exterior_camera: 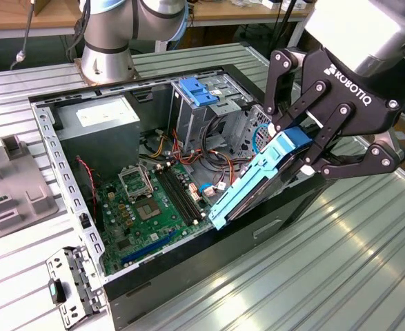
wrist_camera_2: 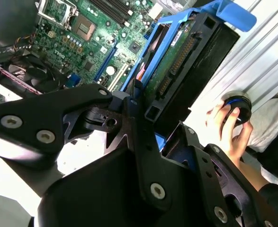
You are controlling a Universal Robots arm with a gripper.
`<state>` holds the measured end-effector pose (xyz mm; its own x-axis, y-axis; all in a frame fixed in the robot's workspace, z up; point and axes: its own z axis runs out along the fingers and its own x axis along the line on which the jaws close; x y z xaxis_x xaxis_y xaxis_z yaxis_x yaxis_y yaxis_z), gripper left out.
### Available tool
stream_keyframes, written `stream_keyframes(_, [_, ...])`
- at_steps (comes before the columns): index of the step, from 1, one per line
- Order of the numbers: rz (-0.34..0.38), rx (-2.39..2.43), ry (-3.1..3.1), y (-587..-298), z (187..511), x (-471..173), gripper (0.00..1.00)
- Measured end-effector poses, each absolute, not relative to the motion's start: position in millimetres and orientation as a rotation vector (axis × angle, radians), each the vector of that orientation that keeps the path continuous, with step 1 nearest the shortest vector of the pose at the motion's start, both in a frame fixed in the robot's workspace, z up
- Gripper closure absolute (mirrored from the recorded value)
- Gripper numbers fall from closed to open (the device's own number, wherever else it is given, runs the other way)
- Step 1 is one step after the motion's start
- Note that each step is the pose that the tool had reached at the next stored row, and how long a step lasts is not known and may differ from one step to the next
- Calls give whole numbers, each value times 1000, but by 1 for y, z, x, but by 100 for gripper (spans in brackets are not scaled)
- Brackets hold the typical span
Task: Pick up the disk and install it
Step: 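Pick up the disk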
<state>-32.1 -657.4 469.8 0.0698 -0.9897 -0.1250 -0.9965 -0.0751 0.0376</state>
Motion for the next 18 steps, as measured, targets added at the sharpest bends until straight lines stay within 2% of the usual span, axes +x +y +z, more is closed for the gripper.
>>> stream_keyframes(18, [181,-2255,2096,-633,470,-12,64])
